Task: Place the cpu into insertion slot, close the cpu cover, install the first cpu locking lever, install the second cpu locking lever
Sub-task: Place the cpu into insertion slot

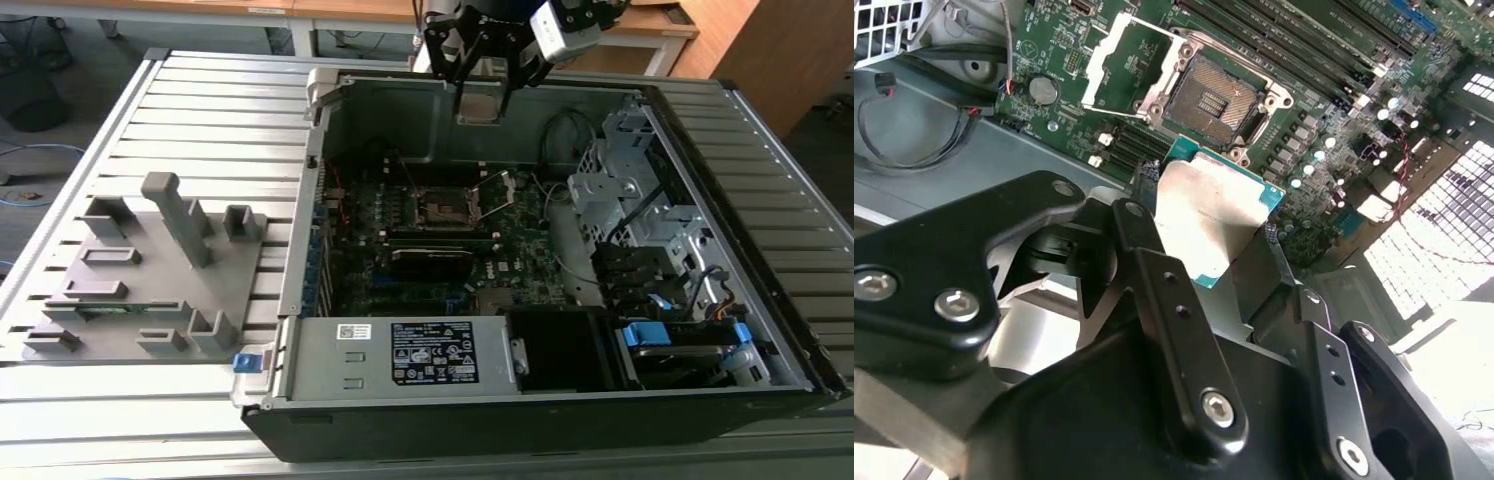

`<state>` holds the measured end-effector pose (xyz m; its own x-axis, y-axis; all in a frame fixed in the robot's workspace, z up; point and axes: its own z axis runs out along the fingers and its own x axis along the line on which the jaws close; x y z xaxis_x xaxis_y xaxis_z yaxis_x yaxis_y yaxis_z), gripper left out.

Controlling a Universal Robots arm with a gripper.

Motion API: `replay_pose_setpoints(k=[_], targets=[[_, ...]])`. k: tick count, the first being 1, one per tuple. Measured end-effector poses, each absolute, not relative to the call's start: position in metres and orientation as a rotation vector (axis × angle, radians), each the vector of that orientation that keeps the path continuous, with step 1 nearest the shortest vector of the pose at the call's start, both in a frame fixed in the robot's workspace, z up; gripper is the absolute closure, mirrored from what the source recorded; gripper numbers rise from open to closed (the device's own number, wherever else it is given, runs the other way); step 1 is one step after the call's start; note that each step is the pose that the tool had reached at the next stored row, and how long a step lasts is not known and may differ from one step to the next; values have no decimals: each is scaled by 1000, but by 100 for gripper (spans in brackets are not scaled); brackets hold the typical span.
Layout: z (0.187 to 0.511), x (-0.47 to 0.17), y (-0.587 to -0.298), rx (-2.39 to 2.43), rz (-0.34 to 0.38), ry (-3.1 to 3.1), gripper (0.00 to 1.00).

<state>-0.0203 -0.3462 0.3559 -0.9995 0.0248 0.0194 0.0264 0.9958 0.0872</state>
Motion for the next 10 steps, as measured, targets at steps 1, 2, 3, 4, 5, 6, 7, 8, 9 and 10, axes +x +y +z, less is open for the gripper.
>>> replay_pose_setpoints(k=[1, 2, 3, 4, 5, 6, 7, 8, 9, 10], targets=[[356, -20, -346, -40, -137, -3120, 46], [356, -20, -346, -40, -137, -3120, 46], [356, -20, -346, -40, -137, -3120, 46], [356, -20, -346, -40, -137, -3120, 46], [355, -20, -346, -40, -137, -3120, 46], [355, -20, -346, -40, -137, -3120, 46], [355, -20, -346, -40, -137, -3120, 46], [355, -20, -346, -40, -137, -3120, 46], [355, -20, -346, -40, -137, -3120, 46], [355, -20, -346, -40, -137, -3120, 46]])
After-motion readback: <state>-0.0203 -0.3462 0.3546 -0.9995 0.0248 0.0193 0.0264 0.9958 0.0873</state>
